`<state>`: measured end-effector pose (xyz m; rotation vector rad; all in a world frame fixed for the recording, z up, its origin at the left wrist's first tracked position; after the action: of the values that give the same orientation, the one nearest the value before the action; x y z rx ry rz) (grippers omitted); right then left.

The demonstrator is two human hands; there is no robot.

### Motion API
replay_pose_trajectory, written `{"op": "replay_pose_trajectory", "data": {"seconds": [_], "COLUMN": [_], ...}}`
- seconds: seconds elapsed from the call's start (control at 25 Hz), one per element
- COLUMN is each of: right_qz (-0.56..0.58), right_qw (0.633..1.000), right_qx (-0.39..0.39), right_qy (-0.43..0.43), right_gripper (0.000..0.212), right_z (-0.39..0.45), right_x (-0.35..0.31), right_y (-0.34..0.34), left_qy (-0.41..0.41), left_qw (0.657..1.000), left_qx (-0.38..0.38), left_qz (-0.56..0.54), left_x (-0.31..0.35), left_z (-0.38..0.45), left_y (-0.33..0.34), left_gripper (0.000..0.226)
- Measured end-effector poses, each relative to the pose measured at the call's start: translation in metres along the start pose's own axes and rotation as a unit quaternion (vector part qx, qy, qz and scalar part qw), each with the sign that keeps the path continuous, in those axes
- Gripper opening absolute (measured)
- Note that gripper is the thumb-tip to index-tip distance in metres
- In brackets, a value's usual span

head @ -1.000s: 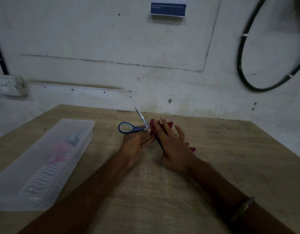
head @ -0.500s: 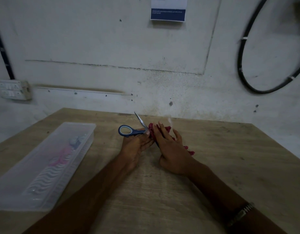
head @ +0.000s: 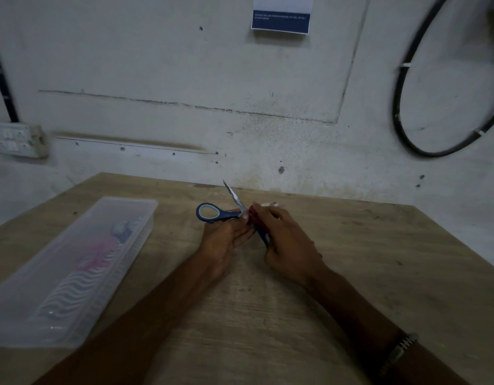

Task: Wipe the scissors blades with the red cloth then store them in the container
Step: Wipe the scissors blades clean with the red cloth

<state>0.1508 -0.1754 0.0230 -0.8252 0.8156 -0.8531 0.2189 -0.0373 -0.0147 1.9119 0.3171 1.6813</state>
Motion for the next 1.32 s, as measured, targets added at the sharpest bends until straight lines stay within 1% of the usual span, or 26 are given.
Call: {"op": "replay_pose_trajectory", "data": {"seconds": [0.08, 0.2, 0.24, 0.32, 0.36, 0.4, 0.48, 0.56, 0.64, 0.72, 0.8, 0.84, 0.92, 1.0, 1.04, 1.12, 1.16, 1.2, 1.28, 1.32], "right_qz": [-0.003, -0.027, -0.035, -0.042, -0.035, -0.014, 0.033, 0.046, 0.024, 0.012, 0.03, 0.037, 0.028, -0.038, -0.078, -0.127, -0.127, -0.113, -0.079, -0.083], "right_qw": [1.0, 1.0, 0.999, 0.999, 0.999, 0.998, 0.996, 0.998, 1.0, 0.999, 0.998, 0.997, 0.999, 0.999, 0.996, 0.99, 0.988, 0.99, 0.996, 0.996], "right_qx": [0.004, -0.005, -0.009, 0.008, 0.025, 0.046, 0.063, 0.032, 0.006, 0.017, 0.049, 0.05, 0.005, -0.039, -0.034, 0.011, 0.03, 0.034, -0.008, -0.039], "right_qy": [0.015, -0.006, -0.01, 0.005, 0.023, 0.04, 0.05, 0.034, 0.015, 0.024, 0.037, 0.037, 0.019, -0.004, 0.002, 0.058, 0.081, 0.081, 0.027, 0.007], "right_gripper": [0.093, 0.093, 0.091, 0.078, 0.072, 0.072, 0.079, 0.085, 0.085, 0.082, 0.081, 0.082, 0.087, 0.093, 0.093, 0.09, 0.092, 0.095, 0.1, 0.101], "right_z": [0.001, -0.001, -0.003, -0.005, -0.006, -0.007, -0.006, -0.004, -0.002, -0.003, -0.005, -0.006, -0.007, -0.006, -0.004, -0.002, -0.003, -0.003, -0.004, -0.005], "right_x": [0.005, 0.011, 0.013, 0.019, 0.023, 0.026, 0.029, 0.025, 0.023, 0.024, 0.028, 0.027, 0.022, 0.019, 0.02, 0.024, 0.025, 0.025, 0.015, 0.01], "right_y": [-0.002, -0.001, -0.001, -0.006, -0.009, -0.012, -0.011, -0.004, 0.0, -0.006, -0.013, -0.014, -0.008, 0.0, -0.001, -0.01, -0.013, -0.013, -0.006, -0.001], "left_qy": [0.007, 0.011, 0.008, 0.004, -0.001, -0.007, -0.01, -0.007, -0.001, 0.0, -0.006, -0.009, -0.008, -0.011, -0.014, -0.019, -0.021, -0.021, -0.017, -0.018], "left_qw": [1.0, 1.0, 1.0, 1.0, 1.0, 1.0, 1.0, 1.0, 1.0, 1.0, 1.0, 1.0, 1.0, 1.0, 1.0, 1.0, 1.0, 1.0, 1.0, 1.0], "left_qx": [0.002, 0.005, 0.006, 0.009, 0.012, 0.014, 0.009, 0.004, 0.003, 0.0, -0.002, -0.002, -0.002, 0.001, 0.002, 0.0, -0.003, -0.009, -0.017, -0.011], "left_qz": [0.004, 0.01, 0.012, 0.015, 0.012, 0.008, 0.004, 0.004, 0.008, 0.012, 0.011, 0.008, 0.0, -0.009, -0.011, -0.01, -0.011, -0.01, -0.008, -0.007], "left_x": [0.0, 0.001, 0.001, 0.001, 0.001, 0.001, 0.0, 0.001, 0.001, 0.0, 0.0, 0.0, 0.001, 0.002, 0.002, 0.002, 0.002, 0.002, 0.002, 0.001], "left_z": [-0.001, -0.002, -0.002, -0.002, -0.002, -0.001, 0.001, 0.0, 0.0, -0.001, -0.001, -0.001, -0.001, 0.0, 0.001, 0.0, 0.001, 0.001, 0.0, 0.001], "left_y": [0.0, 0.001, 0.002, 0.002, 0.001, 0.001, 0.0, 0.0, 0.0, 0.0, 0.0, 0.0, 0.0, 0.0, 0.0, 0.0, 0.0, 0.0, 0.0, -0.001], "left_gripper": [0.02, 0.02, 0.018, 0.016, 0.017, 0.019, 0.021, 0.022, 0.022, 0.021, 0.022, 0.021, 0.019, 0.02, 0.02, 0.02, 0.021, 0.022, 0.025, 0.025]}}
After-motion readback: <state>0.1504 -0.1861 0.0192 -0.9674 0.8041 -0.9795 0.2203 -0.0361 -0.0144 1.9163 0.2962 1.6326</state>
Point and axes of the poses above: each hand's wrist, its own z-axis towards the middle knuckle, its own y-axis out of the palm, x = y × z, the point moved 2 cm from there along z, towards the middle knuckle, and after that the axes turned 5 degrees about -y, right-handed, at the moved point
